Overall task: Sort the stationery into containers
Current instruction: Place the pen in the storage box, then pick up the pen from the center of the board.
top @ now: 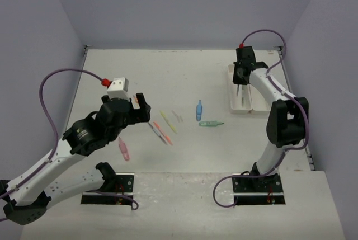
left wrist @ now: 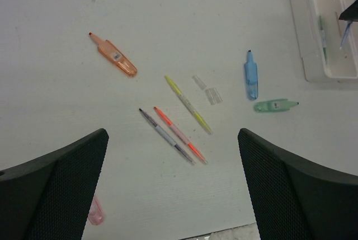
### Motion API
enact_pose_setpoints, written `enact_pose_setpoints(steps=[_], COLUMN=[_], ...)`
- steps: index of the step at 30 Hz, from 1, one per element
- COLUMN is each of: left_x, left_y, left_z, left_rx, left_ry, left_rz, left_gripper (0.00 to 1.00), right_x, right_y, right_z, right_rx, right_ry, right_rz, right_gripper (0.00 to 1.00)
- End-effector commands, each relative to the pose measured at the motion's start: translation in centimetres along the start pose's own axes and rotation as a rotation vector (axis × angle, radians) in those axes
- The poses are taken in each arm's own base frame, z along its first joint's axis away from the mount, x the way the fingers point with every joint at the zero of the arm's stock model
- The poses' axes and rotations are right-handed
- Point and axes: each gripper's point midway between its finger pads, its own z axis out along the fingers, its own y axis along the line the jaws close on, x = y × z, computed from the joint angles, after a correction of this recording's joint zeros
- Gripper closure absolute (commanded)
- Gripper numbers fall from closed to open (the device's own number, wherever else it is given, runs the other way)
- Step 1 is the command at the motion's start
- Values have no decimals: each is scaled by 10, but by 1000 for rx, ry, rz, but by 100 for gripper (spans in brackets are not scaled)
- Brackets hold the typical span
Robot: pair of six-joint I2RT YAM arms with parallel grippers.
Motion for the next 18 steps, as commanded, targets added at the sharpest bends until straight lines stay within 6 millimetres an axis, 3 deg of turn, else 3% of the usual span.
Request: enact_pose_setpoints(steps=[1,5,10,12,14,18], left_x=[6,4,-5,-9,-15,-15], left_y=[23,36,53,65,78,77], left_z=[-24,-30,-31,-33,-37,-31], left_rx=[31,16,-47,-107,-173,-186], left_ry=[-14,-68,-165,-199,-242,-249], left_rz=[73,57,-14,-57,-119,-129], left_gripper=[0,0,0,0,0,0], right_x=[-18,-12,-19,-15,4,51], right_y=[-11,-11,5,38,87,187], right_z=[1,4,-34,-62,-93,-135], right_rx=[53,62,26,-61,-222,-526], right_ry=[-14,29,-27,-83,-129,-145], right_rz=[-25,-15,-8,-32,-69,-162], right_gripper=[80,55,50,51,52,61])
